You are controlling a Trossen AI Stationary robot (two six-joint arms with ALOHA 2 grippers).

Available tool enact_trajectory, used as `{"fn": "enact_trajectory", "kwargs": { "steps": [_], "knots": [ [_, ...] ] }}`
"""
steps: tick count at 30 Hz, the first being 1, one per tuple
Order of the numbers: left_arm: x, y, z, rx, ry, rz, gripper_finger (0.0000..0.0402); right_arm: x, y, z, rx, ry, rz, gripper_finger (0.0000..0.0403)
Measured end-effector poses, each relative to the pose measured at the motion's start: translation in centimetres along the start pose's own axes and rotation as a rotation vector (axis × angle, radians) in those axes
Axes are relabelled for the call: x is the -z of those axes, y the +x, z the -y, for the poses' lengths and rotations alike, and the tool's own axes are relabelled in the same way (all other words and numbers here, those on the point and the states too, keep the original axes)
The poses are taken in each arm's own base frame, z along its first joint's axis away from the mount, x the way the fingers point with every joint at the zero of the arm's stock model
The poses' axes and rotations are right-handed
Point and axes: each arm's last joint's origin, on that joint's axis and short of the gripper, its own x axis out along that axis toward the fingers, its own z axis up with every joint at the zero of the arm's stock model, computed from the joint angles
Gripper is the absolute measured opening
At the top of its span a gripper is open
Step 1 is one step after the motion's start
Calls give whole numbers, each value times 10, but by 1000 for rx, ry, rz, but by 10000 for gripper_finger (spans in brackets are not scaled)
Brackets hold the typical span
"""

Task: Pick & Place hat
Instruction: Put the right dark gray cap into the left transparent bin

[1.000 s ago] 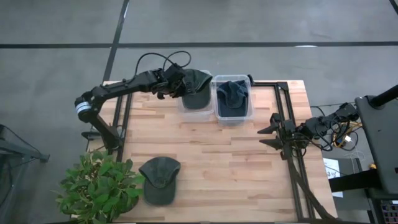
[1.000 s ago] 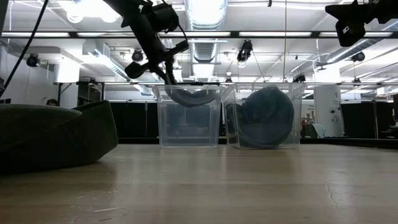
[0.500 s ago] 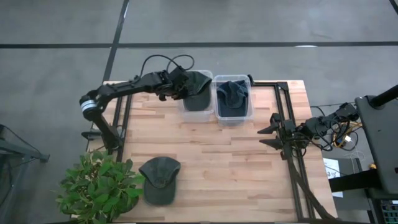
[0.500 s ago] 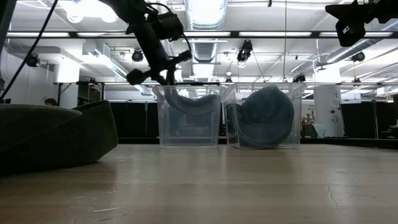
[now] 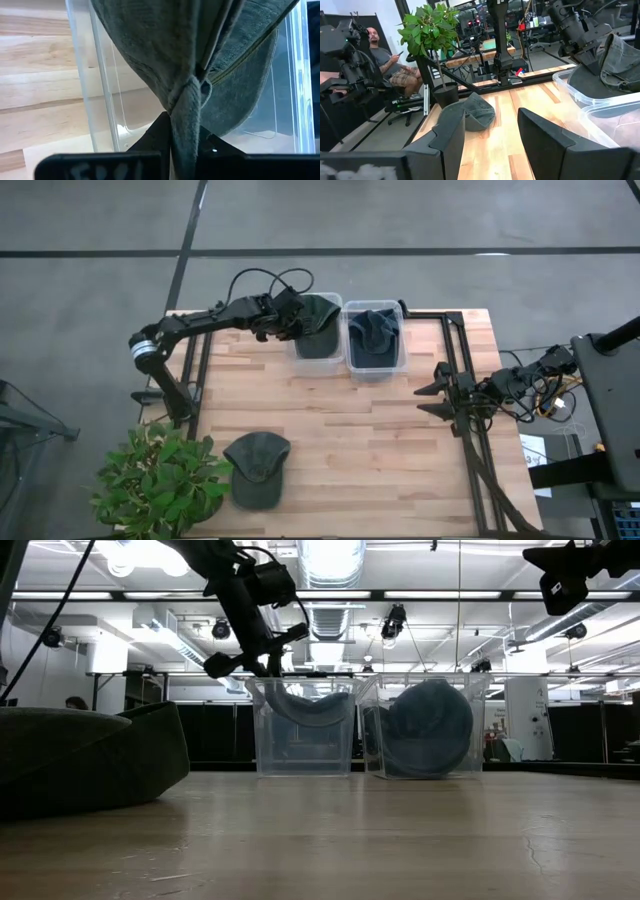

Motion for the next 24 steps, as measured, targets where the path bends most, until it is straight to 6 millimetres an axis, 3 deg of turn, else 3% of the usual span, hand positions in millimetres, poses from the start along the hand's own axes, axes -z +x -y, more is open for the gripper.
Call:
{"fn": "enact_trajectory", "kwargs": {
  "steps": [7, 24],
  "knots": [
    [1, 0, -4, -59, -29, 20, 28, 0, 0, 0, 0, 1, 1, 178],
    [-1, 0, 1, -14, -31, 44, 28, 0, 0, 0, 0, 1, 2, 178]
  ]
}}
